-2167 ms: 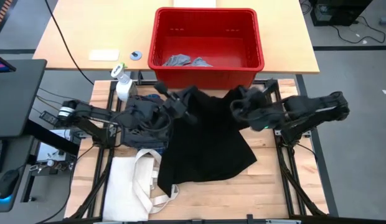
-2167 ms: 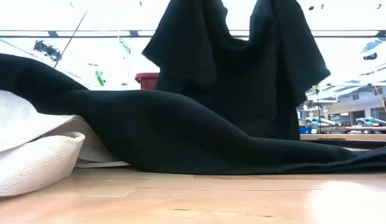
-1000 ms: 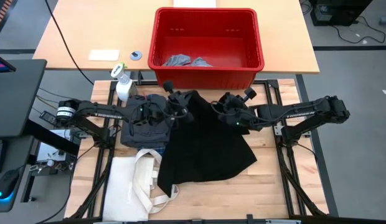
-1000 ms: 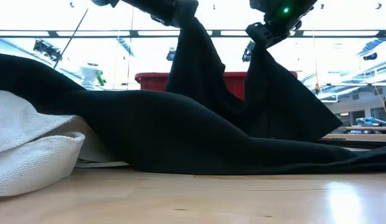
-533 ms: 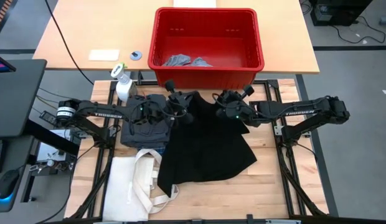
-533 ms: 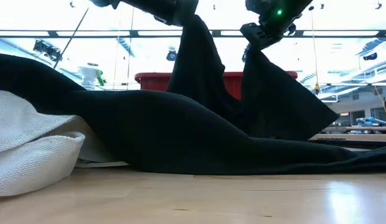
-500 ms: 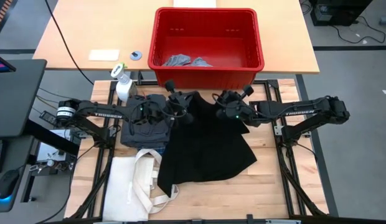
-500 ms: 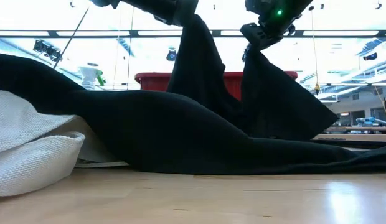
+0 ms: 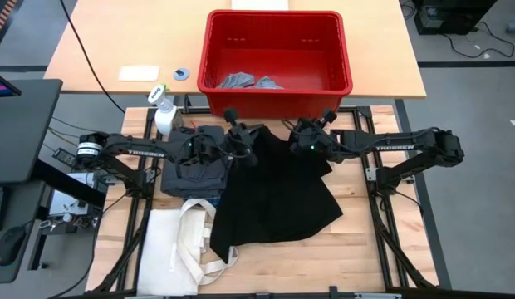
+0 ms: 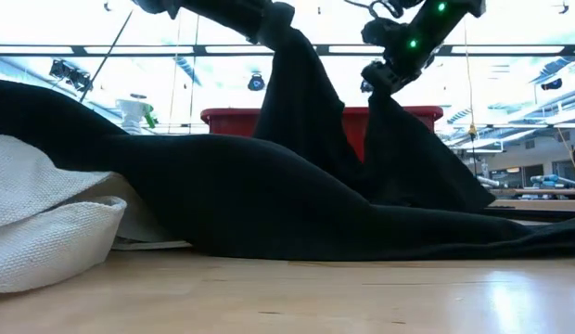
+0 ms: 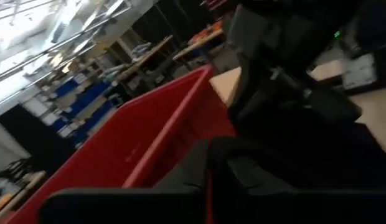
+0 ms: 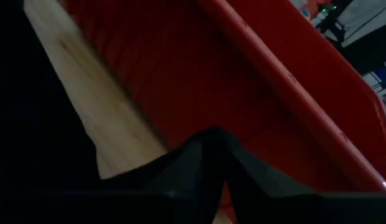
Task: Fold Laundry from Bin
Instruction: Fold the black shirt
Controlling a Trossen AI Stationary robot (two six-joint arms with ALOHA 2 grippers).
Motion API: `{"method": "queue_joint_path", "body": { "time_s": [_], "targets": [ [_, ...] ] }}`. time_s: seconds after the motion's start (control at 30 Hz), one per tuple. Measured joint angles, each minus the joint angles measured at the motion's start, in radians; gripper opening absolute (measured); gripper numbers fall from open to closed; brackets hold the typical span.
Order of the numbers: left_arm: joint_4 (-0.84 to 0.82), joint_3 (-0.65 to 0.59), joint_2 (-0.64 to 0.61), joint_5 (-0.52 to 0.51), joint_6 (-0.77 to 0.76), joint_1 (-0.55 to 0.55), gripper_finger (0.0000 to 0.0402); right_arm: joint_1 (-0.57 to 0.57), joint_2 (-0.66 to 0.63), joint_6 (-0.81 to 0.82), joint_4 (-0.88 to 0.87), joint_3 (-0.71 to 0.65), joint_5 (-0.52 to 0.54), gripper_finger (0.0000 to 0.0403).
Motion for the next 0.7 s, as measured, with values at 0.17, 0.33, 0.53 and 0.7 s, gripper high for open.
{"method": "queue_joint_path", "body": {
  "time_s": [0.17,0.33,0.53,0.7],
  "targets": [
    [0.014,0.0,0.008,-0.003,0.002,0.013,0.0135,-0.057,0.0,-0.021,0.007,-0.007,-0.102,0.0148],
    [-0.02,0.0,0.004,-0.116,0.018,-0.029,0.0218,-0.043,-0.06,0.024,-0.153,0.004,-0.069,0.0202],
    [-0.103,0.027,-0.001,-0.16,0.022,-0.098,0.0254,-0.026,-0.174,0.143,-0.238,0.009,-0.105,0.0216],
    [-0.275,0.056,-0.001,-0.16,-0.091,-0.126,0.0256,-0.02,-0.231,0.242,-0.234,-0.051,-0.245,0.0215]
  ]
}}
